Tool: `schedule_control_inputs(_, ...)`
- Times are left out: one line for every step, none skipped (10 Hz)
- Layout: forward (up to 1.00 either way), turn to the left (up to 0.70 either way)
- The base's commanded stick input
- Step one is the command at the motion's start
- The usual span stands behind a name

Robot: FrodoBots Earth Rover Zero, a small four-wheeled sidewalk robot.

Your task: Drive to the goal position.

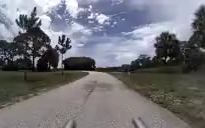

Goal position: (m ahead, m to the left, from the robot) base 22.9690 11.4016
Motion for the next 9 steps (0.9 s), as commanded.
schedule_control_inputs(0.85,0.00)
schedule_control_inputs(0.85,0.00)
schedule_control_inputs(0.85,0.00)
schedule_control_inputs(0.85,0.00)
schedule_control_inputs(0.85,0.00)
schedule_control_inputs(0.85,0.00)
schedule_control_inputs(0.85,0.00)
schedule_control_inputs(0.85,0.00)
schedule_control_inputs(0.85,0.00)
